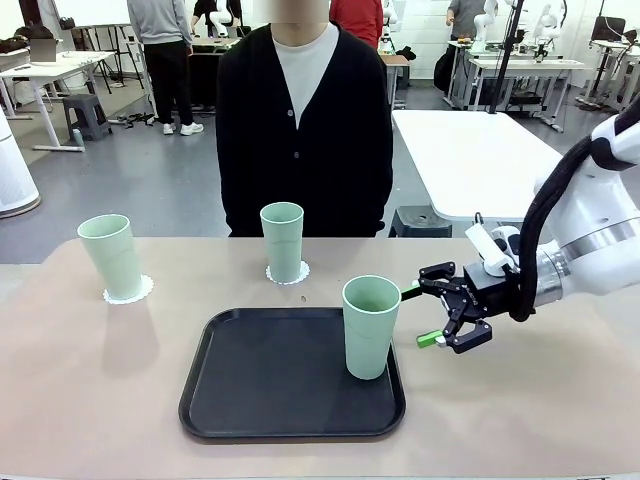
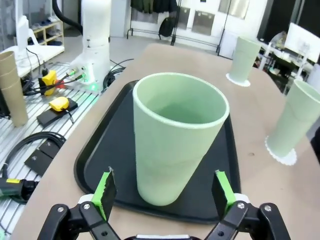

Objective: Place coasters on the table and set cups on them.
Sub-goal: Take one Reusable plastic cup from the Flat Tray and place it on a coaster set by the human.

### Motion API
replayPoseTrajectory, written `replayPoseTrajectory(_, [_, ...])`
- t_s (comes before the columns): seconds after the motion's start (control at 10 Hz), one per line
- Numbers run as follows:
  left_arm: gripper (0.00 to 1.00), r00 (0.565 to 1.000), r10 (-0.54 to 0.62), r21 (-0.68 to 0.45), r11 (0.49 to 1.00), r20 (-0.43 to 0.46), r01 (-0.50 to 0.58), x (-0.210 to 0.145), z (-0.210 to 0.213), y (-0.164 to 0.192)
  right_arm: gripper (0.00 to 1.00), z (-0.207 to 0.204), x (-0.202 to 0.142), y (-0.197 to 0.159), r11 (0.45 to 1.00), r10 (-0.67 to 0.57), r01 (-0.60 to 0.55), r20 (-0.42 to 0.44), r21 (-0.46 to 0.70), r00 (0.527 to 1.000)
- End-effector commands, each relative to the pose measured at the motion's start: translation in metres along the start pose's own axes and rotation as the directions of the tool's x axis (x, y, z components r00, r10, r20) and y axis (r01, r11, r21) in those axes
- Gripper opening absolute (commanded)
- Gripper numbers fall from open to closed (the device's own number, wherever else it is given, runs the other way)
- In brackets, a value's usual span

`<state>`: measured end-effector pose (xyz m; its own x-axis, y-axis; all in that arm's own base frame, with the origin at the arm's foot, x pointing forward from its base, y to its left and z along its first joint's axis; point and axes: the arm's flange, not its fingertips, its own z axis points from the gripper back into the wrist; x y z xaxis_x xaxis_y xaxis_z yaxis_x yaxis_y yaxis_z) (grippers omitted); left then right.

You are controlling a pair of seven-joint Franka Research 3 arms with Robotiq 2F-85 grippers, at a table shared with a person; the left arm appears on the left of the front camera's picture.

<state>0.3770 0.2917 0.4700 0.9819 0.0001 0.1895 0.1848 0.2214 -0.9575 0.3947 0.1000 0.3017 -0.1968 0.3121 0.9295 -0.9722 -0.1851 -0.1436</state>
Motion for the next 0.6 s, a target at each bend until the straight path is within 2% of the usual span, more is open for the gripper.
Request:
replayPoseTrajectory(0.0, [1.0,1.0,0.004,0.0,1.0,0.01,-0.004,0.0001,0.0013,-0.0013,1.0,-0.0074,-0.0161,-0.0024,1.0,-0.01,0.01,0.026,-0.016,1.0])
replayPoseTrajectory(0.5, [1.0,1.0,0.004,0.0,1.0,0.01,-0.004,0.0001,0.0013,-0.0013,1.0,-0.0127,-0.0182,-0.0024,0.987,-0.159,0.159,-0.049,0.009,0.986])
